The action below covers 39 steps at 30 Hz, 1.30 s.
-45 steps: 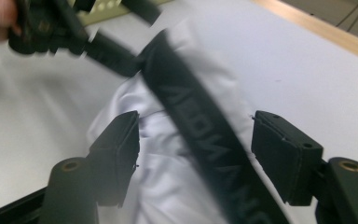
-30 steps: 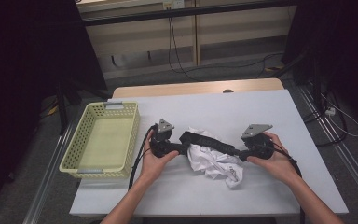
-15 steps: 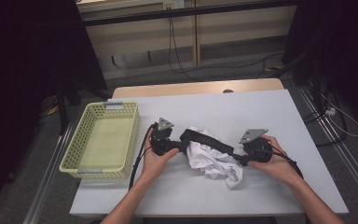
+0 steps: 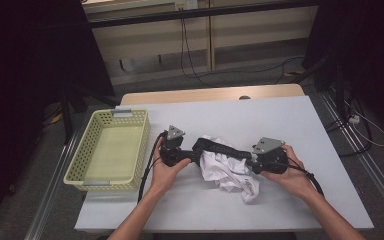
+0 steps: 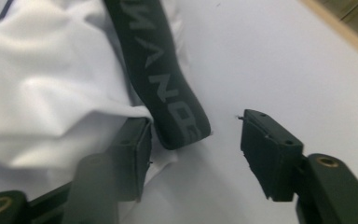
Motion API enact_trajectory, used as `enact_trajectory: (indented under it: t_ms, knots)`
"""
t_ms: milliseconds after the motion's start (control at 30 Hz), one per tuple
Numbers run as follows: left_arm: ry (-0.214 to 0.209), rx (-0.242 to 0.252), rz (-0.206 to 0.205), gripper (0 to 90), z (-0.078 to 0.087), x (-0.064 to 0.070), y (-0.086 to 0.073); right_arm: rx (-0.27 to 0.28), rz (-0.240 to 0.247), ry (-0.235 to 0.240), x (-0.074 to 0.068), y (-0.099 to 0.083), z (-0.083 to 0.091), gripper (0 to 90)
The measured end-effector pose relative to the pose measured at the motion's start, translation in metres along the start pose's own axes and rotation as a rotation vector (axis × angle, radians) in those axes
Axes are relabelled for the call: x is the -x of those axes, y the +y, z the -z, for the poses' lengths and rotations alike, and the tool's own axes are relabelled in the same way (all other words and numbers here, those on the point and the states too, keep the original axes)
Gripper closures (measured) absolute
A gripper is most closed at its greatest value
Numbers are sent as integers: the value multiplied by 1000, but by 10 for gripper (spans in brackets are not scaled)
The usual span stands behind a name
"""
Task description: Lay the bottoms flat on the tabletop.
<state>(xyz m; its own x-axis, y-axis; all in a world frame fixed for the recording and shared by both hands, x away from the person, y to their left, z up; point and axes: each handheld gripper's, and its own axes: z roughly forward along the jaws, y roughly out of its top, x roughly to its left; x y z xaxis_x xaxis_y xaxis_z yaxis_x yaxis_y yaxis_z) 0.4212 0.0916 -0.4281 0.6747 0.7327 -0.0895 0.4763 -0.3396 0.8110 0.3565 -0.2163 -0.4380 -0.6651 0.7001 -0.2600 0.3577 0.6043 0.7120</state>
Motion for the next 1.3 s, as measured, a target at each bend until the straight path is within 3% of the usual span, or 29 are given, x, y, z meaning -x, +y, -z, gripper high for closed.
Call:
enact_trajectory:
  t_ms: [300, 533, 733, 900, 1167, 1300]
  knots:
    - [4, -14, -7, 94, -4, 1, -2, 34, -79, -86, 17, 2, -2, 556]
    - [7, -25, -8, 94, -4, -1, -2, 41, -77, -89, 20, 5, -5, 573]
    - [11, -24, -9, 94, -4, -2, -2, 57, -97, -98, 25, 5, 4, 570]
    - [10, -27, -17, 94, -6, 0, -3, 30, -105, -79, 25, 0, 1, 560]
    - [17, -26, -18, 94, -5, -1, -2, 42, -30, -26, 9, 7, -13, 575]
    - [14, -22, -7, 94, -4, -2, -2, 58, -38, -14, 9, 9, -20, 624]
